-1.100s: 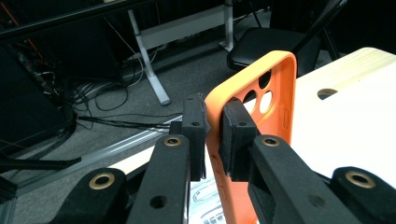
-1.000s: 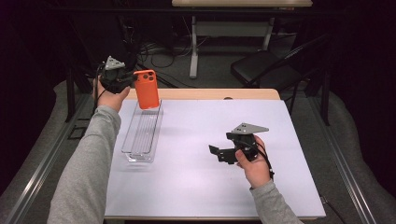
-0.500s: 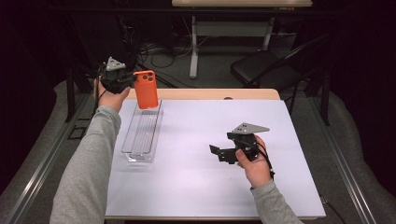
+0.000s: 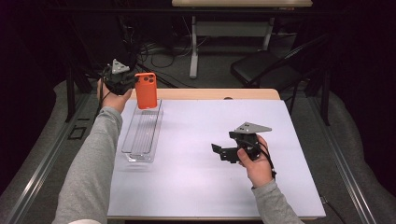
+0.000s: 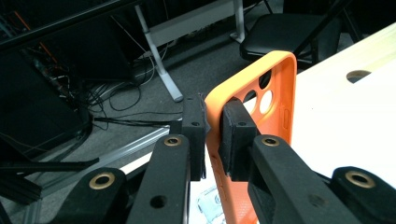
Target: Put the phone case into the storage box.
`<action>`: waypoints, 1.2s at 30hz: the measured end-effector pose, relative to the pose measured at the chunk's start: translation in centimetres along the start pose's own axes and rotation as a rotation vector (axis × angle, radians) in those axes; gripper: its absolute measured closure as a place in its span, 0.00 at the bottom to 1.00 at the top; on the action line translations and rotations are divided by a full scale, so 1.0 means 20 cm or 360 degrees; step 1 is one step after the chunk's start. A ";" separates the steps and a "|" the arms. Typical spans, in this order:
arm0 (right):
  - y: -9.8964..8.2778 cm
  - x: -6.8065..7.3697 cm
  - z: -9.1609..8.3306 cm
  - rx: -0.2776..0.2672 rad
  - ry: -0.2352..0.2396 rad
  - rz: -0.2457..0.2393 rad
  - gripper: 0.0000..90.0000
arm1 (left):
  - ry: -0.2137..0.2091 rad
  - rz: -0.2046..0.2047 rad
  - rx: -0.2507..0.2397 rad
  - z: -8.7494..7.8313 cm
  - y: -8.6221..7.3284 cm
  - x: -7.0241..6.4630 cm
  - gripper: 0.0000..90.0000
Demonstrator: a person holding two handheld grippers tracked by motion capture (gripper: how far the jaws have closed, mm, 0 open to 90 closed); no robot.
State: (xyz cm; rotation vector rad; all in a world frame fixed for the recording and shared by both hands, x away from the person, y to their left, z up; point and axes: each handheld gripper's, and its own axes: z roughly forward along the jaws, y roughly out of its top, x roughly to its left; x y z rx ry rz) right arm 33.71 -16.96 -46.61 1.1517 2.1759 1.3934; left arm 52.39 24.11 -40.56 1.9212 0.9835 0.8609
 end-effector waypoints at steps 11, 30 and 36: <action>0.00 0.00 0.01 0.0002 -0.0001 -0.0001 0.16 | 0.0037 -0.0006 0.0013 0.06 -0.07 -0.01 0.91; 0.00 -0.01 0.00 0.0002 -0.0001 0.0008 0.16 | 0.0028 0.0057 -0.0003 0.13 -0.10 -0.03 0.91; 0.00 -0.02 0.01 0.0002 0.0002 0.0006 0.16 | 0.0004 0.0075 -0.0008 0.16 -0.11 -0.04 0.91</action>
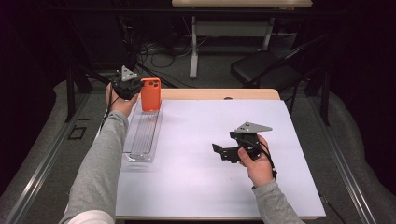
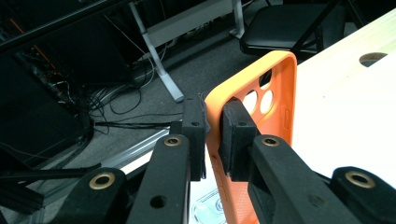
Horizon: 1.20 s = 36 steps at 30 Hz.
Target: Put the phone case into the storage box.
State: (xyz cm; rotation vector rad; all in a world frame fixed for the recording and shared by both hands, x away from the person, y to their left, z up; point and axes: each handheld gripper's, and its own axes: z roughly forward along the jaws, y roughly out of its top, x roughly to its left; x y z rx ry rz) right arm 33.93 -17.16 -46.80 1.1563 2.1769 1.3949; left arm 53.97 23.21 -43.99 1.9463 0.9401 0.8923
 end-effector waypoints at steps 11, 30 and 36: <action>0.00 0.00 0.00 0.0016 0.0000 -0.0009 0.16 | 0.0001 0.0029 0.0005 0.03 -0.02 -0.01 0.91; -0.01 0.01 0.03 0.0044 -0.0002 -0.0023 0.16 | -0.0016 0.0040 -0.0008 0.05 -0.10 -0.01 0.91; -0.01 0.01 0.02 0.0048 -0.0003 -0.0021 0.16 | 0.0008 0.0116 0.0007 0.06 -0.10 -0.02 0.91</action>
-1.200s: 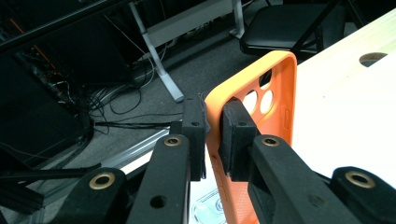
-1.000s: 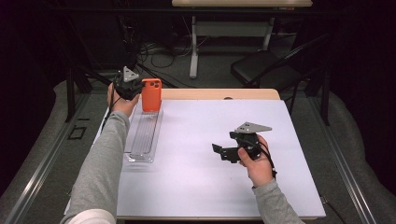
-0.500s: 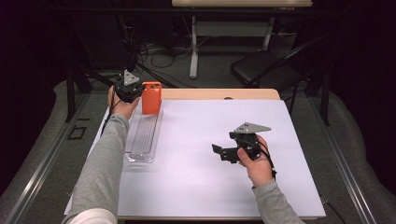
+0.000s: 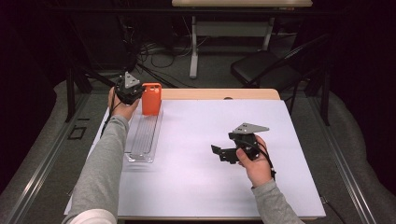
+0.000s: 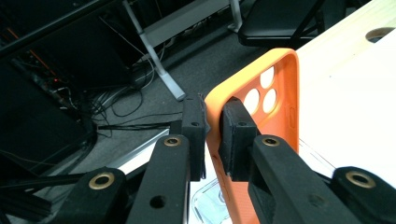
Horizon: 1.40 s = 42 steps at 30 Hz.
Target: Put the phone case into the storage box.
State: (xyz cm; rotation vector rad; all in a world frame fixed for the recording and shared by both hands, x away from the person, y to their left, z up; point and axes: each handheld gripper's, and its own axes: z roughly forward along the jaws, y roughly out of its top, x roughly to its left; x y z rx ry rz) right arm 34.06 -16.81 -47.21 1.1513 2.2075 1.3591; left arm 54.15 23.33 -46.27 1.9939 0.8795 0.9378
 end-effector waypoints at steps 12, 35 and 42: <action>0.00 0.00 0.01 0.0005 0.0002 -0.0003 0.16 | -0.0003 0.0012 0.0016 0.01 0.00 0.02 0.90; -0.01 0.00 0.02 0.0034 0.0003 -0.0004 0.16 | 0.0060 -0.0071 0.0108 0.01 -0.05 0.08 0.86; -0.01 0.00 0.03 0.0027 0.0005 -0.0006 0.16 | 0.0066 -0.0091 0.0116 0.01 -0.06 0.08 0.85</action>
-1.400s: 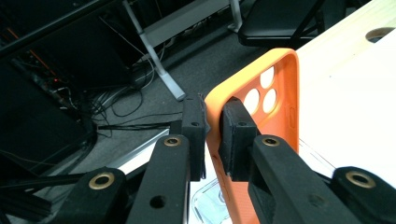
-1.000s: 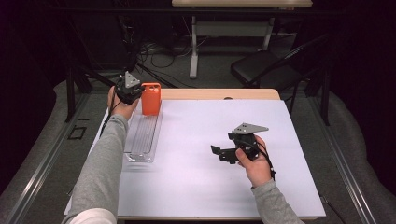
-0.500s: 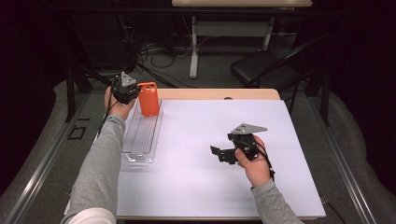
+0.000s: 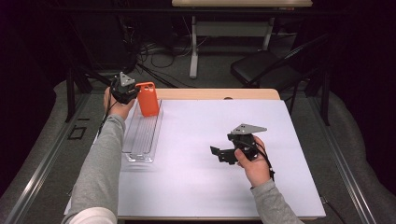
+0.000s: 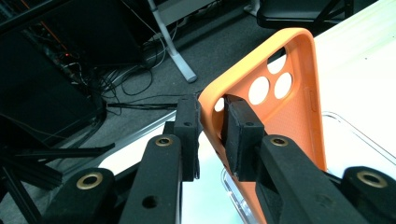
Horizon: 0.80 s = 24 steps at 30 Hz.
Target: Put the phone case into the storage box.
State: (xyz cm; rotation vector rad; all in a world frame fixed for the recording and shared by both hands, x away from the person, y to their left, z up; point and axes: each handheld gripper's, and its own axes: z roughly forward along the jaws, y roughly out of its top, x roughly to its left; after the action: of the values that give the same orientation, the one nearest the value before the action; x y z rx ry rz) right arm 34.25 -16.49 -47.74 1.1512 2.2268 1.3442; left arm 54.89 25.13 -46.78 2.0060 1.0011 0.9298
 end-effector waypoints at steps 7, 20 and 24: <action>0.00 0.01 0.00 0.0012 0.0002 0.0002 0.16 | -0.0001 -0.0010 0.0001 0.00 0.00 0.00 0.85; 0.00 0.00 0.00 0.0012 0.0004 0.0004 0.16 | 0.0005 -0.0024 -0.0004 0.01 0.00 0.00 0.83; 0.00 0.00 0.00 0.0008 0.0003 0.0000 0.16 | 0.0008 -0.0029 -0.0001 0.02 0.00 0.00 0.83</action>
State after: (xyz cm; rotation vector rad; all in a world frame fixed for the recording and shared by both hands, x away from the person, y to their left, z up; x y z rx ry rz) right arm 34.19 -16.42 -47.75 1.1522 2.2327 1.3405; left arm 55.15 25.02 -46.94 1.9918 1.0200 0.9254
